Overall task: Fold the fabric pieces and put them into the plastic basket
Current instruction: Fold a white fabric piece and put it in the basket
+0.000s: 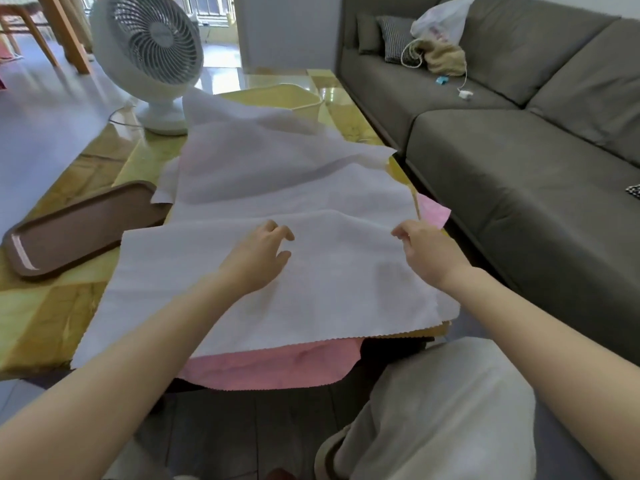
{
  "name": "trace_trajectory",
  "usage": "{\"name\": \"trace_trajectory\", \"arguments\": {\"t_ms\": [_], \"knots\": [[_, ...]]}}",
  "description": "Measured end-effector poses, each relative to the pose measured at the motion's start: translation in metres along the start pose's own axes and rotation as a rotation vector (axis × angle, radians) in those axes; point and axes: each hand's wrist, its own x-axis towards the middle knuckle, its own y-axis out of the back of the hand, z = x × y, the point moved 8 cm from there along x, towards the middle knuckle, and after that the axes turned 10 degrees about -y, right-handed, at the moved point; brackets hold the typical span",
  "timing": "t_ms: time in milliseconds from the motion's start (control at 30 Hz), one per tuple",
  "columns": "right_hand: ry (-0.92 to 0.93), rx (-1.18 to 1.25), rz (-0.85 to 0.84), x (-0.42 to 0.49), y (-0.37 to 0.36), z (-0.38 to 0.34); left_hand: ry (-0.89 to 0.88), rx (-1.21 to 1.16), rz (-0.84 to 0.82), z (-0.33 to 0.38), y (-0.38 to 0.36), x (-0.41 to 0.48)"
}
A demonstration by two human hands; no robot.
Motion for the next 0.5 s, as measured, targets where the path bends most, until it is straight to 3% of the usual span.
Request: {"name": "trace_trajectory", "arguments": {"t_ms": [100,233,300,367,433,500], "knots": [[-0.068,-0.126,-0.051,0.031,-0.008,-0.005,0.038,0.031,-0.033,-0.014,-0.003,0.028],[-0.226,-0.316,-0.259,0.051,-0.029,0.003,0.074,0.032,-0.138,-0.026,-0.022,0.048],[-0.300,-0.191,-0.293,0.056,-0.038,0.009,0.094,0.051,-0.170,-0.028,-0.032,0.050],[-0.391,0.095,-0.250,0.062,-0.041,0.013,0.098,0.081,-0.176,-0.030,-0.036,0.051],[-0.398,0.308,-0.198,0.066,-0.037,0.008,0.097,0.079,-0.172,-0.031,-0.036,0.051],[-0.387,0.368,-0.150,0.070,-0.029,0.005,0.093,0.065,-0.171,-0.032,-0.034,0.052]]}}
